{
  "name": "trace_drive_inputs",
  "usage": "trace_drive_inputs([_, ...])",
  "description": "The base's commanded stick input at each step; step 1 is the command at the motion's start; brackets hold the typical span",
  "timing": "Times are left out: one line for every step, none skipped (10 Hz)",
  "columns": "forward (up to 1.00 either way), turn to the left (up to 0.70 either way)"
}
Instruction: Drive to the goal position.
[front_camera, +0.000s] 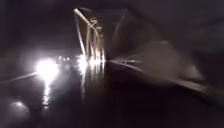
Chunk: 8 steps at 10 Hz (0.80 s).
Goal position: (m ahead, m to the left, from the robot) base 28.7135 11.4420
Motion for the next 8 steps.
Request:
trace_drive_inputs([1.0, 0.0])
trace_drive_inputs([1.0, 0.0])
trace_drive_inputs([1.0, 0.0])
trace_drive_inputs([1.0, 0.0])
trace_drive_inputs([1.0, 0.0])
trace_drive_inputs([1.0, 0.0])
trace_drive_inputs([1.0, 0.0])
trace_drive_inputs([1.0, 0.0])
